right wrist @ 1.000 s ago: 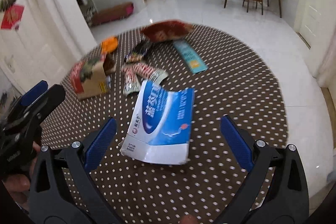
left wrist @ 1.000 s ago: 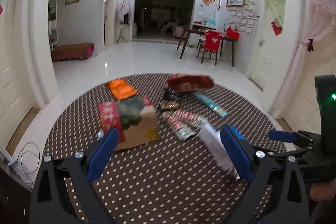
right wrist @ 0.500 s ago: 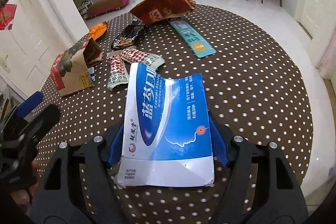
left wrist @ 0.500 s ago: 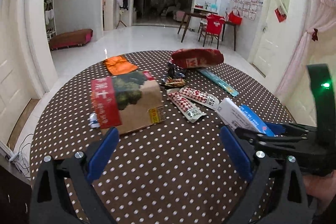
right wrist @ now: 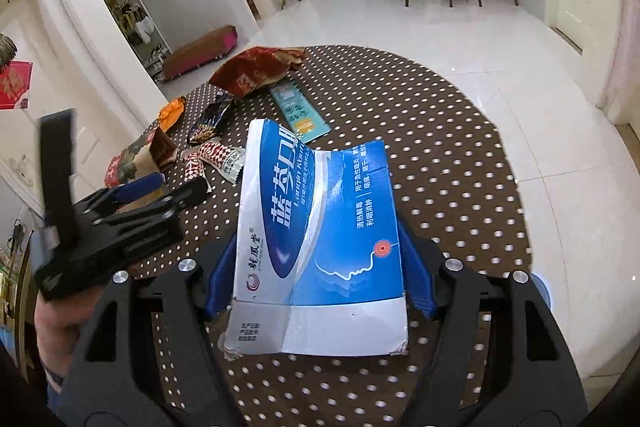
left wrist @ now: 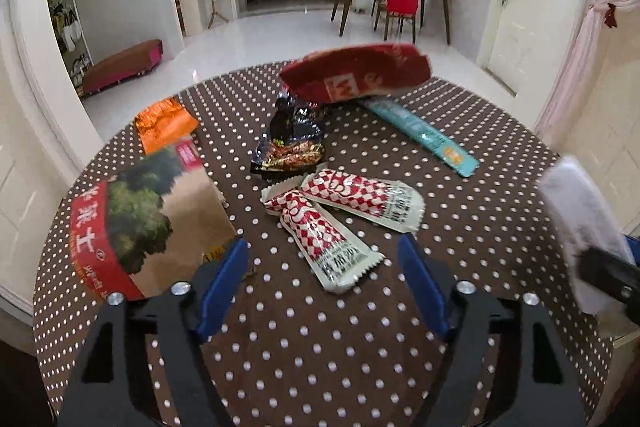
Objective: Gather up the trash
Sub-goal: 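Grasp the blue-white toothpaste box with the right tool, then grasp the red-white snack wrapper with left tool while right tool holds box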
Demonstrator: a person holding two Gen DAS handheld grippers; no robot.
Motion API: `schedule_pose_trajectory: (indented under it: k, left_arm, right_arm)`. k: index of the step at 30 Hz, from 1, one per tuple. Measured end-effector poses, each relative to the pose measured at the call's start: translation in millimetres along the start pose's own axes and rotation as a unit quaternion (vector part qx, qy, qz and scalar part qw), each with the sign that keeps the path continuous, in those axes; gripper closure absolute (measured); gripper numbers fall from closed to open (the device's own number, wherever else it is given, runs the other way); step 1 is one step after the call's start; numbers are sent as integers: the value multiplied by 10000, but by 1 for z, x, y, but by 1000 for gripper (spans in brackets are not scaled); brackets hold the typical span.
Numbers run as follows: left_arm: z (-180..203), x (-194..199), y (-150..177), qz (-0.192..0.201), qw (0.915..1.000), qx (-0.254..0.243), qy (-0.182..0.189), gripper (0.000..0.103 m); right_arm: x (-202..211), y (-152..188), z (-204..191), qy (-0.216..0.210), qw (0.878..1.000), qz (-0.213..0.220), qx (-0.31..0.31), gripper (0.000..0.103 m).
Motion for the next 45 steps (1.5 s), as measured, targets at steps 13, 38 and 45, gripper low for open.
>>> schedule_pose_trajectory:
  k: [13, 38, 45]
  left_arm:
    - [-2, 1, 6, 4, 9988, 119, 470, 91]
    - [13, 131, -14, 1430, 9872, -46, 707, 103]
    - [13, 120, -10, 1197, 9909, -176, 597, 92]
  right_arm:
    - [31, -3, 27, -86, 9992, 272, -263, 34]
    - [79, -22, 32, -158, 9956, 874, -296, 34]
    - [80, -22, 34, -175, 9957, 856, -296, 34]
Point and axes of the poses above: each gripper's, at about its wrist camera, not at the fingertips, and x roughly against the way its jaws point, z to its right, y to its underside, the point moved 7 cm from there along -x, roughly the way its jaws point, and after that the axes turned 1 degree about -x, right-handed, at the moved point
